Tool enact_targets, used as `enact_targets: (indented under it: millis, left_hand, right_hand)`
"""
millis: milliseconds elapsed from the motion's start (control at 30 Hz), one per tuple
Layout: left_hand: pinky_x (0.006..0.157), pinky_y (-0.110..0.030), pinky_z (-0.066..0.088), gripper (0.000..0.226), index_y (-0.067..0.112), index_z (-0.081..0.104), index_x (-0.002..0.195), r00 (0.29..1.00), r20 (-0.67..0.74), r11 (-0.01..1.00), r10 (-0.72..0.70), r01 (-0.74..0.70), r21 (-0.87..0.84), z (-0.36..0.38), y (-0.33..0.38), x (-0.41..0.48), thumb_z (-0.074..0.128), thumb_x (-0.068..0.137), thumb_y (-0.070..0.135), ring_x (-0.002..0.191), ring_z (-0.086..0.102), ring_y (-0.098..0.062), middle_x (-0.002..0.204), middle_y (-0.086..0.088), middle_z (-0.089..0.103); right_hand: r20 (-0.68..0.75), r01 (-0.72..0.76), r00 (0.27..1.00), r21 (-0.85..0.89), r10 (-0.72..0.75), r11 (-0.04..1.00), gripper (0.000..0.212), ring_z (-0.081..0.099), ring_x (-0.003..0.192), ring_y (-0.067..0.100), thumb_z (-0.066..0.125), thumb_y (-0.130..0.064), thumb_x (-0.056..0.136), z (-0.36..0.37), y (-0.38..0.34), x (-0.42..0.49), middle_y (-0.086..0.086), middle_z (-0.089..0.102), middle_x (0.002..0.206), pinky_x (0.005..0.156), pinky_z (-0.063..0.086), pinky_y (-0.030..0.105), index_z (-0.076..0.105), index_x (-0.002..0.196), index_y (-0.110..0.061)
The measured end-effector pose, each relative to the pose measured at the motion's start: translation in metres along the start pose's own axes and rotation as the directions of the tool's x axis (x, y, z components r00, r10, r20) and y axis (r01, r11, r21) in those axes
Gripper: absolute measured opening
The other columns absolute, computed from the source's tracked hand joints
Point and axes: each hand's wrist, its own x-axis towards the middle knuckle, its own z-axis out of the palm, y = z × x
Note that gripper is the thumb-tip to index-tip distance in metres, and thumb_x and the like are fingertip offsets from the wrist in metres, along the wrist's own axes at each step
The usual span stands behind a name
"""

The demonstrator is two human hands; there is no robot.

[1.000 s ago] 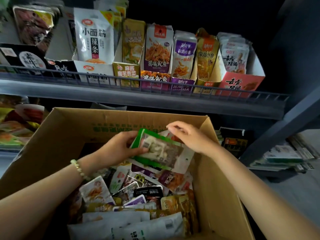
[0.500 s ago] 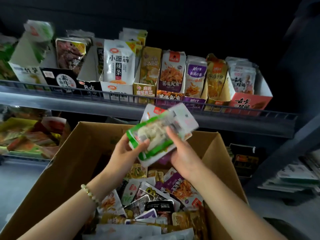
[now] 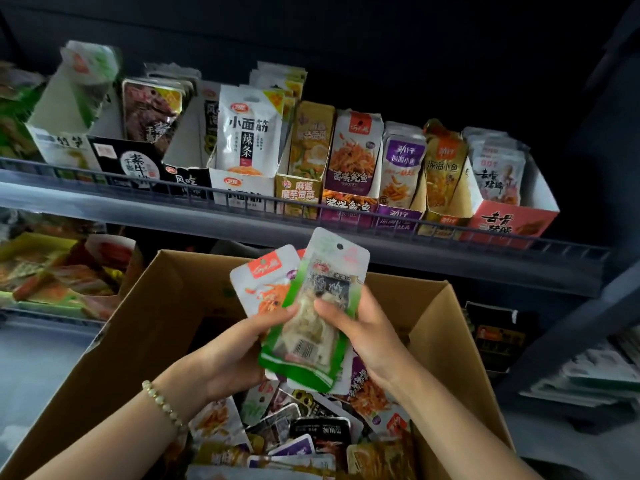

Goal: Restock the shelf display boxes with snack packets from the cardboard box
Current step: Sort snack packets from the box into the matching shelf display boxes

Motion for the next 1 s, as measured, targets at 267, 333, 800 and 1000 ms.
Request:
enact_targets:
  millis: [267, 333, 800, 1000]
  left_hand:
    - [0.065, -0.03, 0.06, 0.038, 0.003, 0.062, 0.109, 0.982, -0.066, 0.976, 0.176, -0.165, 0.139, 0.001, -0.006, 0.005, 0.066, 0.073, 0.012, 0.086, 0.073, -0.028, 0.102, -0.016, 0.073]
    - [0.062, -0.027, 0.059, 0.041, 0.002, 0.062, 0.113, 0.978, -0.083, 0.974, 0.193, -0.18, 0.14, 0.0, -0.005, 0.006, 0.065, 0.074, 0.013, 0.086, 0.072, -0.027, 0.104, -0.016, 0.073]
    - [0.066, -0.031, 0.06, 0.029, 0.013, 0.064, 0.111, 0.956, -0.142, 0.959, 0.257, -0.234, 0.157, -0.007, -0.01, 0.007, 0.063, 0.083, 0.023, 0.089, 0.072, -0.028, 0.102, -0.01, 0.074]
    - [0.078, -0.039, 0.06, 0.025, 0.01, 0.065, 0.108, 0.911, -0.275, 0.952, 0.307, -0.289, 0.103, -0.012, -0.009, 0.009, 0.062, 0.087, 0.024, 0.089, 0.072, -0.028, 0.1, -0.011, 0.074]
  right_hand:
    - [-0.205, 0.052, 0.977, -0.046, -0.061, 0.998, 0.057, 0.07, 0.095, 0.017, 0.08, -0.023, 0.06, -0.002, -0.001, -0.007, 0.004, 0.073, 0.103, 0.078, 0.058, 0.031, 0.059, 0.111, -0.013]
    - [-0.23, 0.038, 0.972, -0.032, -0.045, 0.999, 0.051, 0.071, 0.094, 0.018, 0.079, -0.022, 0.061, -0.003, -0.001, -0.007, 0.004, 0.074, 0.101, 0.076, 0.058, 0.028, 0.062, 0.109, -0.011]
    - [-0.152, -0.095, 0.984, 0.018, 0.096, 0.995, 0.041, 0.07, 0.097, 0.017, 0.073, -0.025, 0.071, 0.003, 0.007, -0.011, 0.002, 0.074, 0.101, 0.073, 0.054, 0.025, 0.065, 0.11, -0.014]
    - [-0.239, 0.06, 0.962, -0.291, -0.133, 0.955, 0.016, 0.071, 0.081, 0.008, 0.063, -0.029, 0.087, -0.001, -0.006, -0.015, -0.001, 0.074, 0.094, 0.063, 0.056, 0.021, 0.063, 0.101, -0.021]
